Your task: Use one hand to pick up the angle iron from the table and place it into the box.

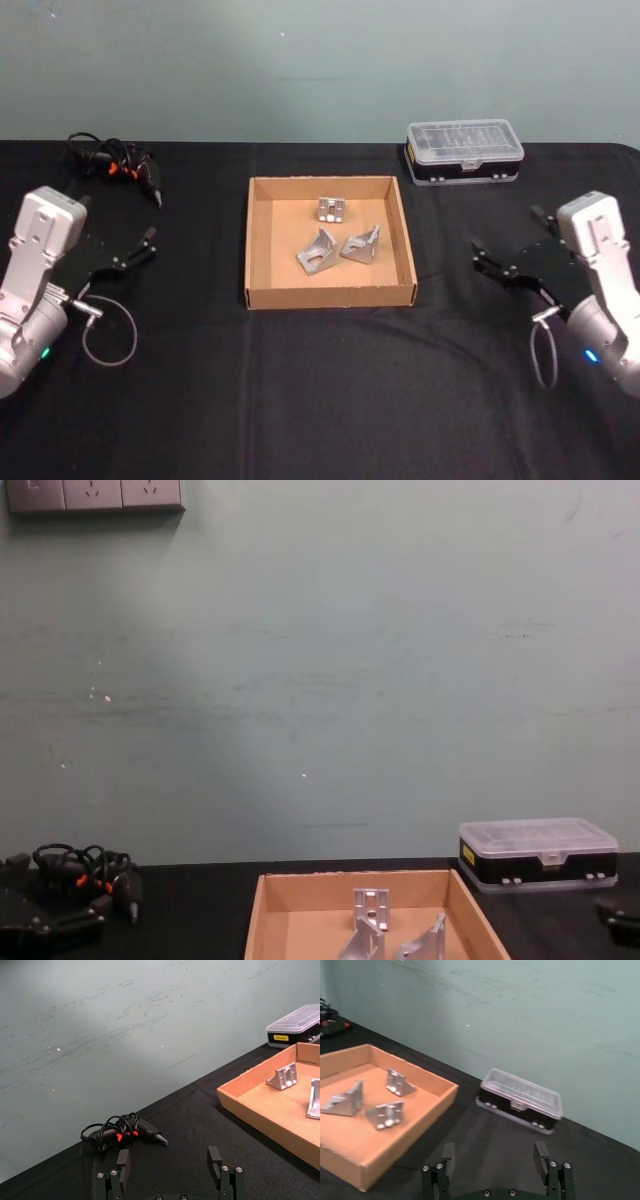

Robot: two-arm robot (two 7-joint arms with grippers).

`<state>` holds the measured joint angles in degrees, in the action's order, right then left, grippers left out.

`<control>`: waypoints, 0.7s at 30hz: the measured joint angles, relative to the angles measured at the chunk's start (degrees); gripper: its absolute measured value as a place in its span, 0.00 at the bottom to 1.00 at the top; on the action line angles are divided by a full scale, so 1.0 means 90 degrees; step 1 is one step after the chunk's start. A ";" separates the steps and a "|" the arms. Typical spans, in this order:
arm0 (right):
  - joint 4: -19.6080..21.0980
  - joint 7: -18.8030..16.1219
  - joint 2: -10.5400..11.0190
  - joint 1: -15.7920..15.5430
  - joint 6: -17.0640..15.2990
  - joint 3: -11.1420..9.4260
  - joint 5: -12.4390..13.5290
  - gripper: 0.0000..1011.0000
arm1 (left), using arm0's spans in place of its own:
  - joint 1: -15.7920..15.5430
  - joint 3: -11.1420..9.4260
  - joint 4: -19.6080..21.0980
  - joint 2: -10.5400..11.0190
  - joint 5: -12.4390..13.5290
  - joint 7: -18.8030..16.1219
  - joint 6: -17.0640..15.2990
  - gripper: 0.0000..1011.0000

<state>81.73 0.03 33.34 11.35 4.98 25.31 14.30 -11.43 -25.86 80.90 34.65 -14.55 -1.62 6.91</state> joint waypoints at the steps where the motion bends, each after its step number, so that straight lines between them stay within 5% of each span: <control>1: -0.0022 0.0043 0.0032 0.0002 0.0049 0.0014 0.0008 0.99 | 0.0000 0.0000 0.0000 0.0000 0.0000 0.0000 0.0000 1.00; 21: -0.0092 0.0173 0.0140 0.0009 0.0209 0.0062 0.0028 0.99 | 0.0000 0.0000 0.0000 0.0000 0.0000 0.0000 0.0000 1.00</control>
<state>80.90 1.58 34.60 11.43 6.86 25.86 14.55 -11.43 -25.86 80.90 34.65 -14.55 -1.62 6.91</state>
